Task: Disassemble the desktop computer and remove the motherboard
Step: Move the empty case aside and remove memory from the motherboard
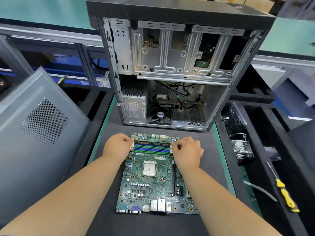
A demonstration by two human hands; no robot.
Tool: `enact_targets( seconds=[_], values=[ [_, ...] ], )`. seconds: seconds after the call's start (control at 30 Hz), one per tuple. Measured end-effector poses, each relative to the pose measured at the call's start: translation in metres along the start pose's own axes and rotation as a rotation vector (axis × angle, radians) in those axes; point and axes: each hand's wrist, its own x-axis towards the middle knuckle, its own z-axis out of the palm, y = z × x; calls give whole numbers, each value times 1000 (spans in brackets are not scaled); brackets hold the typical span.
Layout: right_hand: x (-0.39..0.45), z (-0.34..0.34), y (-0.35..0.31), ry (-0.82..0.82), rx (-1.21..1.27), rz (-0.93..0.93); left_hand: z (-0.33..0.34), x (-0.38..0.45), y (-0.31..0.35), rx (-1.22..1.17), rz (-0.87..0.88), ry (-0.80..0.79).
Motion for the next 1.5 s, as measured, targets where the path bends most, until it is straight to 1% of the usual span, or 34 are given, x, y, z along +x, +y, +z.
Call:
enact_targets(
  seconds=[0.17,0.33,0.43,0.7,0.93,1.07,1.13,1.2,1.27,1.33,1.43,1.5],
  values=[
    [-1,-1,-4,26,8,23,2,-2,5,120,13,33],
    [-1,-1,-4,12,135,73,1,-1,8,130,-19,32],
    [-2,-2,-4,-12,203,76,0,2,6,109,-26,10],
    [-1,-2,-3,-18,264,101,-2,8,3,55,-74,-39],
    [1,-3,-2,-38,238,98,1,10,-4,-11,-83,-44],
    [2,-7,-4,-20,188,90,1,12,-11,-134,-58,-96],
    [4,-10,-7,0,151,27,0,9,-13,-150,1,-91],
    [7,-13,-13,-33,111,-157,-2,3,-13,-171,107,-120],
    [10,-15,-22,-114,4,-366,-1,-1,-13,-187,199,-186],
    [11,-12,-31,-145,-97,-497,0,-2,-16,-180,224,-227],
    [12,-5,-47,-163,-167,-574,1,1,-18,-156,212,-210],
    [14,-1,-54,-212,-165,-593,1,3,-19,-157,206,-195]
  ],
)
